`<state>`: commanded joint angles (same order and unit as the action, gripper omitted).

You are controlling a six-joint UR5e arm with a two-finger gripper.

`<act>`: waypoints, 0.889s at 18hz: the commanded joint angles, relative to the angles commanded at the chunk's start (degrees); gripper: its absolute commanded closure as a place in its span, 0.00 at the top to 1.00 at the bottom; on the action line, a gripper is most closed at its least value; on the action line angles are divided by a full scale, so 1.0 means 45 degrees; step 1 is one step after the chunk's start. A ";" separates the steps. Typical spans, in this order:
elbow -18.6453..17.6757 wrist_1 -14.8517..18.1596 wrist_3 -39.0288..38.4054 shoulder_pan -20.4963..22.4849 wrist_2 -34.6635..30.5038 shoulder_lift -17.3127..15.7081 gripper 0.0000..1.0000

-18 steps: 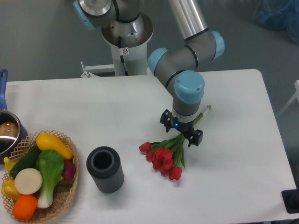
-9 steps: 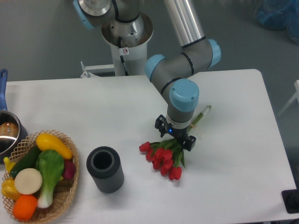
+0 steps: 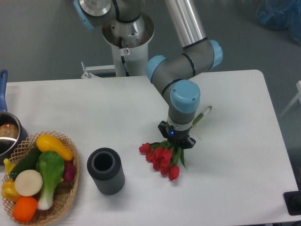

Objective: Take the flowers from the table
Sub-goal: 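Close the gripper around the tulip stems, then lift the held red tulips up off the table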

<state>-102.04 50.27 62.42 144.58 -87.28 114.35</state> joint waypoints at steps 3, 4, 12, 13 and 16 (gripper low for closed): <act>0.0020 0.0000 -0.0452 -0.0020 0.0000 -0.0118 0.00; 0.0039 0.0000 -0.0472 0.0000 0.0000 -0.0137 0.00; 0.1131 0.0195 -0.0862 0.0117 0.0039 -0.0684 0.00; 0.1249 0.0215 -0.0882 0.0117 0.0020 -0.0684 0.00; 0.1464 0.0254 -0.0843 0.0137 -0.0039 -0.0723 0.00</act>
<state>-95.45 51.42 58.62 145.20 -87.45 111.10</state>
